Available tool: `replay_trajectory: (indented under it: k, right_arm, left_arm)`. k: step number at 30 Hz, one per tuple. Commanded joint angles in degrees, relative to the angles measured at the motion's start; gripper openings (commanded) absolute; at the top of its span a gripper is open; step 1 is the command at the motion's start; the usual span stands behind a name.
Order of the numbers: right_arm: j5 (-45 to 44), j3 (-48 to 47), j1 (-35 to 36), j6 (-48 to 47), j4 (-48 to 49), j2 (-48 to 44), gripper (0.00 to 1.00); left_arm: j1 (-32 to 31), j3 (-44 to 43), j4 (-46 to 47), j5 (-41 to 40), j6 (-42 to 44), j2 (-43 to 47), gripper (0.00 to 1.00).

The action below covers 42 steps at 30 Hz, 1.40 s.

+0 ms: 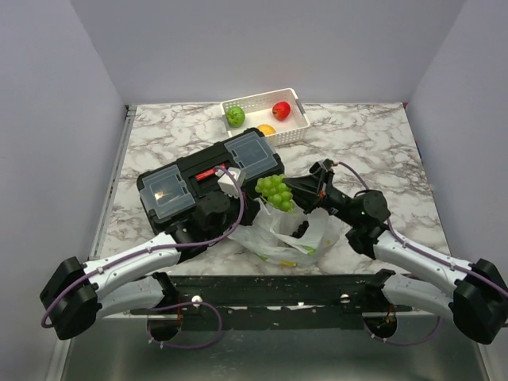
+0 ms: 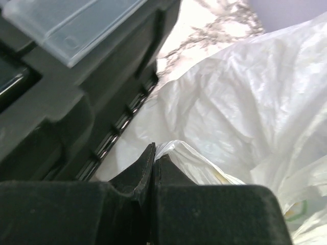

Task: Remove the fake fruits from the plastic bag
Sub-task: Adjust the plastic bag at the center of the board.

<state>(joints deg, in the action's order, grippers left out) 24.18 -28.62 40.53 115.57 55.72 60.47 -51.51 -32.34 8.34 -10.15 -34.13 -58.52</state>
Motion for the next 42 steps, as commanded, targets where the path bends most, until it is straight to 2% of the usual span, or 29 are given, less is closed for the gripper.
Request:
replay_trajectory:
  k: [1,5,8,11,13,15,17,18,20,21,24,29,33,36,37,38,41,42]
  right_arm:
    - [-10.43,1.32,-0.18,6.76,-4.43,-4.49,0.01]
    - [-9.66,-0.52,-0.45,5.26,-8.5,-6.23,0.01]
    - [-5.94,-0.94,-0.48,4.81,-10.28,-5.89,0.01]
    - [-5.35,-0.51,-0.46,5.2,-14.78,-7.71,0.01]
    - [-9.04,-0.45,-0.5,5.44,-17.14,-9.89,0.01]
    - [-12.36,-1.84,-0.46,4.7,-19.17,-11.18,0.01]
    - [-13.19,-3.82,-0.46,4.06,-21.57,-10.81,0.01]
    - [-13.03,-4.34,-0.47,4.09,-21.58,-10.31,0.01]
    - [-12.22,-5.37,-0.46,4.39,-20.77,-8.91,0.01]
    - [-11.82,-5.7,-0.5,4.68,-19.87,-8.06,0.01]
    - [-11.76,-6.74,-0.46,5.37,-18.38,-7.03,0.01]
    - [-14.15,-8.66,-0.43,5.63,-18.68,-7.49,0.01]
    - [-14.61,-10.09,-0.46,5.72,-19.26,-8.06,0.01]
    - [-14.67,-11.23,-0.46,4.96,-22.14,-9.31,0.01]
    - [-14.47,-11.58,-0.46,4.71,-23.2,-9.8,0.01]
    - [-13.96,-11.83,-0.46,4.42,-23.6,-10.26,0.01]
    - [-13.46,-12.12,-0.45,3.28,-24.55,-12.36,0.01]
    - [-13.49,-12.27,-0.46,2.67,-24.97,-13.19,0.01]
  left_arm:
    - [-0.18,0.63,11.56,7.41,-1.32,-0.22,0.0]
    - [-0.17,1.77,18.1,12.84,-1.01,1.73,0.01]
    - [-0.17,1.28,18.51,13.43,0.46,3.67,0.04]
    - [-0.17,0.53,16.85,13.16,2.52,5.32,0.13]
    - [-0.22,1.23,17.92,14.39,3.78,6.23,0.28]
    - [-0.23,2.0,19.7,15.55,4.31,6.41,0.56]
    - [-0.38,2.62,22.13,17.0,4.35,6.11,0.7]
    - [-0.81,3.0,24.21,17.07,4.29,6.05,0.83]
    - [-2.9,4.18,29.5,15.48,5.7,5.81,0.95]
    - [-4.26,4.6,31.94,13.91,7.12,5.64,0.99]
    - [-10.13,4.55,37.38,6.43,13.57,4.5,0.99]
    - [-18.05,-0.23,40.69,-6.64,22.9,-2.03,0.99]
    - [-18.48,-6.84,36.82,-15.07,19.76,-10.43,0.99]
    - [-18.49,-7.3,47.12,-18.41,22.71,-16.94,0.96]
    - [-18.47,-8.46,48.06,-20.03,22.93,-19.11,0.91]
    - [-18.21,-9.79,47.28,-23.36,22.8,-20.88,0.8]
    - [-16.37,-14.37,35.98,-27.13,18.13,-23.36,0.5]
    - [-16.16,-13.79,34.18,-26.45,17.39,-22.94,0.44]
